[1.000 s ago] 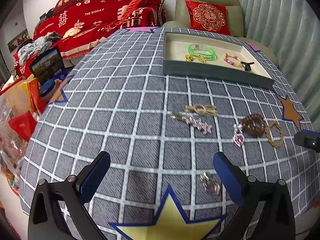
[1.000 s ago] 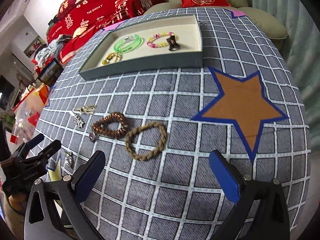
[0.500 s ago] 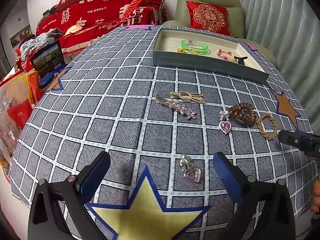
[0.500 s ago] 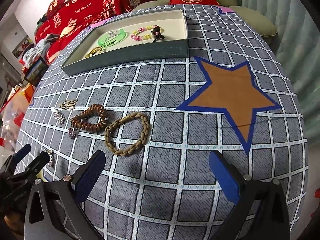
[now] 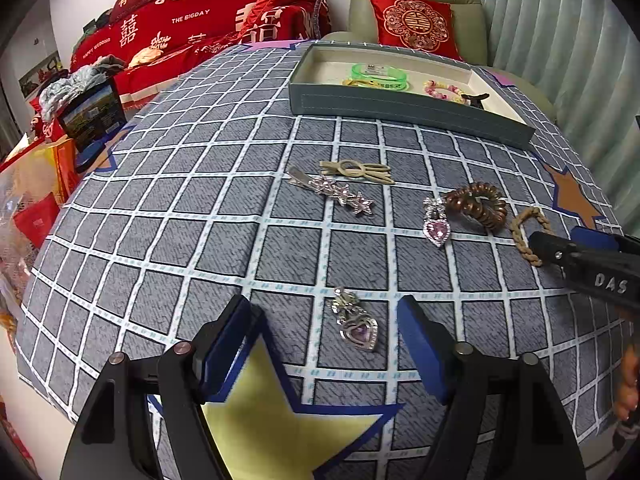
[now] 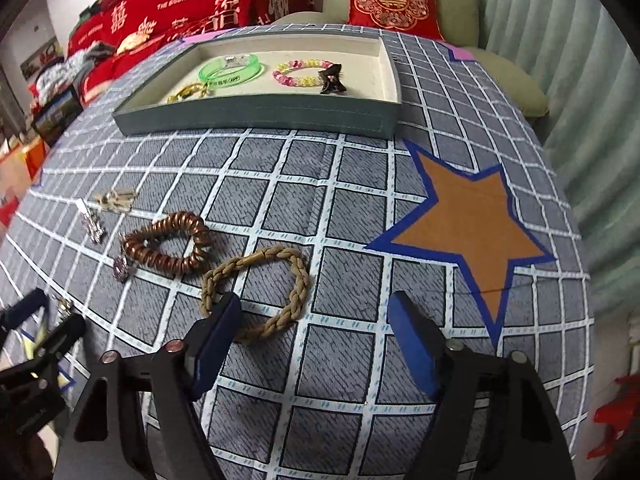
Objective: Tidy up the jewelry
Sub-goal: 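Grasp the pink heart pendant with the left tool while the right tool grasps the tan braided bracelet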
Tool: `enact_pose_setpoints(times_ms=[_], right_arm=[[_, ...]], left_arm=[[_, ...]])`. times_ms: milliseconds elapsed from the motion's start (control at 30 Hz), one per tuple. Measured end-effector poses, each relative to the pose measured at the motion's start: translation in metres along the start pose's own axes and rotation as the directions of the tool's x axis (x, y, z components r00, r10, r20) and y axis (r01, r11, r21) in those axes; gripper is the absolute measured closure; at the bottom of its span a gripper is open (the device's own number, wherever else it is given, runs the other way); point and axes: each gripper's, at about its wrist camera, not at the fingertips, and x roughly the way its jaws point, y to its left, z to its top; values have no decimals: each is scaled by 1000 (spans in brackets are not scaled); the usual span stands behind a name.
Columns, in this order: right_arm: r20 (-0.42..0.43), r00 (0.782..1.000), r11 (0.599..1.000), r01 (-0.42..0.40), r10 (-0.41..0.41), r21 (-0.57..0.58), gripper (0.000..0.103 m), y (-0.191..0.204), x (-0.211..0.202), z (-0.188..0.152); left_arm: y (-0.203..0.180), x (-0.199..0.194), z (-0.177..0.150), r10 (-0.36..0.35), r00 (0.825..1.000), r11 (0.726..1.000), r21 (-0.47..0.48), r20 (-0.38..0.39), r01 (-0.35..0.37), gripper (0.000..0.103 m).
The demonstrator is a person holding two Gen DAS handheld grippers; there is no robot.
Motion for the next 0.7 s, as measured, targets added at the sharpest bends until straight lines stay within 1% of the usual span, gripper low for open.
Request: enact_pose_setpoints(times_ms=[100,133,167,200,233,267,300,367,400,433,567,700], right_arm=[[0,1000,1000,-8,8,-14,35,3,-1,0],[0,1000,1000,-12,12,-21,40,4,-2,0],[1,1000,1000,-14,14,-26,47,6,-3,0],[2,1000,999,-18,18,-36,51,8,-4,0],[2,1000,999,-21,21,-41,60,9,-4,0],[2,1000,999,-24,24,-45,69,11,-5,0],[1,1000,998,-28,28,-48,73,12,-5,0],[2,1000,998,-28,28,-49,90,13,-5,0],[2,1000,999,-31,31,-43,92,12,-6,0],[3,999,999,-37,37,-35,94,11,-6,0],[7,997,996,-83,83,24,95,-2,-9,0],[30,994,993,-102,101,51,95,-12,-16,2]], left_arm=[[-3,-2,-1,-5,1000,1000,10,4,5,29],[-4,-2,-1,-9,1000,1000,13,4,9,31],[-6,-2,-1,-12,1000,1000,17,4,12,34],[-7,-3,-1,-17,1000,1000,22,4,17,39],[-8,-4,-1,-23,1000,999,27,5,23,42],[-10,-4,-2,-29,1000,999,32,6,29,48],[-10,-5,-1,-32,999,999,34,6,32,57],[-11,-5,-1,-41,999,999,37,7,40,61],[-11,-5,-1,-46,999,998,38,8,46,71],[-11,-5,-1,-56,998,998,37,9,55,75],[-3,-7,0,-122,992,992,8,6,122,75],[2,-12,2,-143,989,990,-4,21,143,75]])
